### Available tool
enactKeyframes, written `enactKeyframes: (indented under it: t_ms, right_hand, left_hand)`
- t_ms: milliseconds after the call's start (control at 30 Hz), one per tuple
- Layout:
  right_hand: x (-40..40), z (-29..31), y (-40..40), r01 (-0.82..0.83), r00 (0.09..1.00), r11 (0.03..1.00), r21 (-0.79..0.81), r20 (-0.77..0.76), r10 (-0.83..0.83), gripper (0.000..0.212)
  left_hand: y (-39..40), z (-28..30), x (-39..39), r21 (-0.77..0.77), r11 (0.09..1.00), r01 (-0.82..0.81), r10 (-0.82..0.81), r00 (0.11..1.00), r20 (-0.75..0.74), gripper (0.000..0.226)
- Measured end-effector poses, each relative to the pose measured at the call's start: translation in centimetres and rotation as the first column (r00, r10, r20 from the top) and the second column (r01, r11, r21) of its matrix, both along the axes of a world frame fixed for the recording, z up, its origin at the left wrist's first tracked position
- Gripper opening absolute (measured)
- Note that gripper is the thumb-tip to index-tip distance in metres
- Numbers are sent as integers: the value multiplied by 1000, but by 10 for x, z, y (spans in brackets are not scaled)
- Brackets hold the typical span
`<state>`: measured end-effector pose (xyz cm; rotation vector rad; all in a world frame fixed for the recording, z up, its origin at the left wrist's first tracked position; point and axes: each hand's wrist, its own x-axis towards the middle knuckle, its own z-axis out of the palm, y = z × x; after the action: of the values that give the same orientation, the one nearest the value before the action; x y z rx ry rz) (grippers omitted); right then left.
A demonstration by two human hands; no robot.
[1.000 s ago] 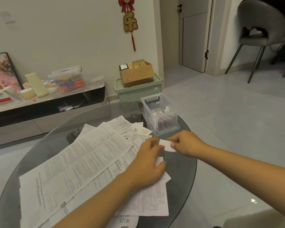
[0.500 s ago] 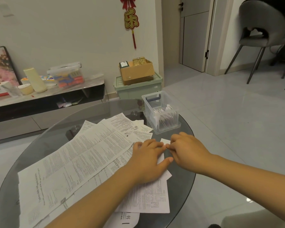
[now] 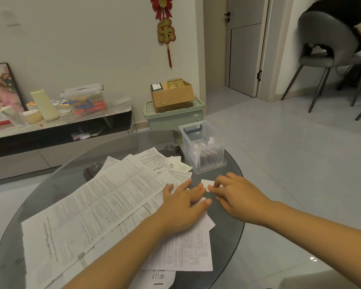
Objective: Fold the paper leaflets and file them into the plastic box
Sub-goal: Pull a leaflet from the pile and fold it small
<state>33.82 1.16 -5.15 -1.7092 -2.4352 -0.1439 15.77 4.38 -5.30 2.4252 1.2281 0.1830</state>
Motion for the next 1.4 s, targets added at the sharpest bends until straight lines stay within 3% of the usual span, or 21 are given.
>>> enactKeyframes:
  t_ms: [200, 233, 500, 800, 933, 1067, 1267, 1400]
  right_hand:
    - [6, -10, 17, 6, 999, 988, 154, -40, 0, 24]
    - [5, -9, 19, 7, 997, 994, 106, -73, 1, 24]
    - [5, 0, 23, 117, 984, 976, 185, -152, -89, 21]
    - [-11, 13, 16, 95, 980, 951, 294, -197, -37, 30]
    - [-28, 16, 16, -1, 970, 946, 324, -231, 81, 22]
    - [-48, 19, 16, -74, 965, 965, 251, -225, 132, 19]
    - [-79, 19, 24, -158, 953, 971, 182, -231, 198, 29]
    - [-94, 19, 29, -186, 948, 971, 148, -231, 217, 31]
  left_hand:
    - [0, 8, -1, 160, 977, -139, 82, 944, 319, 35]
    - [0, 12, -3, 178, 969, -171, 100, 931, 351, 32]
    - [-8, 18, -28, 253, 940, -229, 160, 951, 266, 29]
    - [-10, 28, -49, 278, 921, -274, 179, 929, 323, 25]
    - [-12, 29, -56, 294, 914, -279, 206, 945, 256, 25]
    - [-13, 28, -66, 240, 909, -340, 330, 940, 82, 41]
    - [-3, 12, -89, 136, 861, -490, 508, 818, -271, 74]
    - [2, 2, -110, 162, 891, -424, 453, 852, -262, 68]
